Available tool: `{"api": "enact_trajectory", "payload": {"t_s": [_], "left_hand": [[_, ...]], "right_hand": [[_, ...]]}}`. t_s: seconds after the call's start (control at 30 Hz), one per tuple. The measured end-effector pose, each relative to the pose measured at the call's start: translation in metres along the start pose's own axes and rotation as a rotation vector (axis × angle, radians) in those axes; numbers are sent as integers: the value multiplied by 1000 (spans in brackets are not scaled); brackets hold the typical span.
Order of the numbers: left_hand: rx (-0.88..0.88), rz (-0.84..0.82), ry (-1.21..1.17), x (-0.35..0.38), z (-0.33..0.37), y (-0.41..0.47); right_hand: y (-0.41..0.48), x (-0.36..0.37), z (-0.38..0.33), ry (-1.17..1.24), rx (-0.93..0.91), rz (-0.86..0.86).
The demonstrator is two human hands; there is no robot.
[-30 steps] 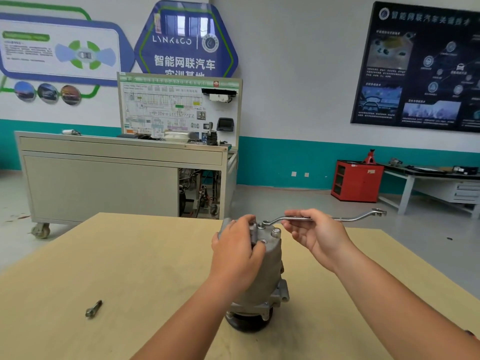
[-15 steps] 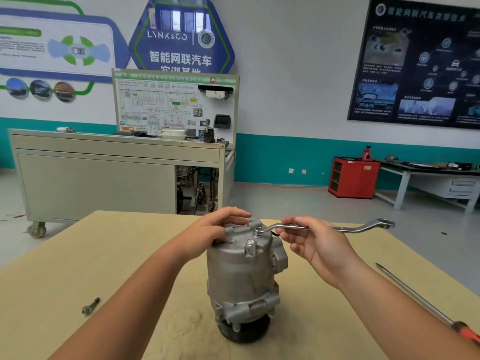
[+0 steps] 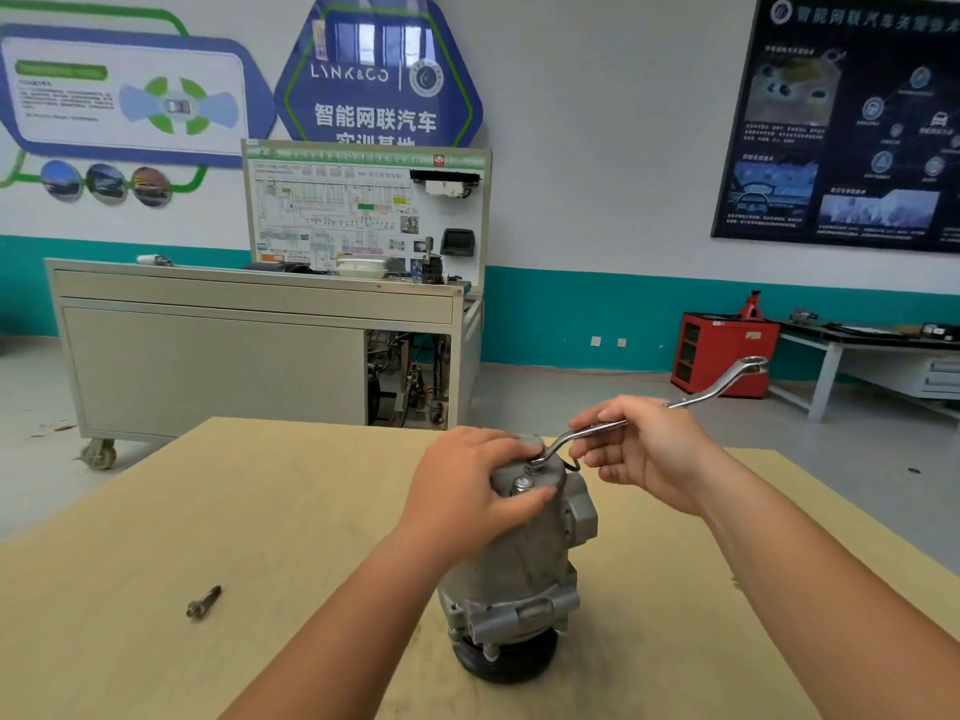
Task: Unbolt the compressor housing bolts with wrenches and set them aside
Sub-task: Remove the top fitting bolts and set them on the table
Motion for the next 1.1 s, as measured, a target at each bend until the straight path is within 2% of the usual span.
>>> {"api": "enact_trajectory", "payload": {"t_s": [0.17,0.27,0.43,0.53,0.67,0.83,1.1], "left_hand": [[-1,24,-3,-2,-2,1],[12,32,8,-3,1,0],[10,92,4,-6,6,0],[12,71,-2,-5,6,-1],[39,55,-4,-6,9,0],[81,76,2,-6,14,-3],[79,100,-64,-8,8,1]], "right_hand": [[14,2,0,-110,44,-95],[17,-1,7,-95,29,-123],[13,-6,31,174,0,-23],[11,-7,26,133,-73,28],[9,-7,19,-15,-72,-31],[12,-11,26,54,-11,-83],[26,-5,21,107,-71,-162]]}}
Point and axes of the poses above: each hand's wrist, its own y-axis towards the middle knuckle, its own x-axis out of the palm, z = x × y, the point moved 8 cm from there along y, towards the middle knuckle, and after that the axes turned 12 degrees about z, right-handed, at the moved point
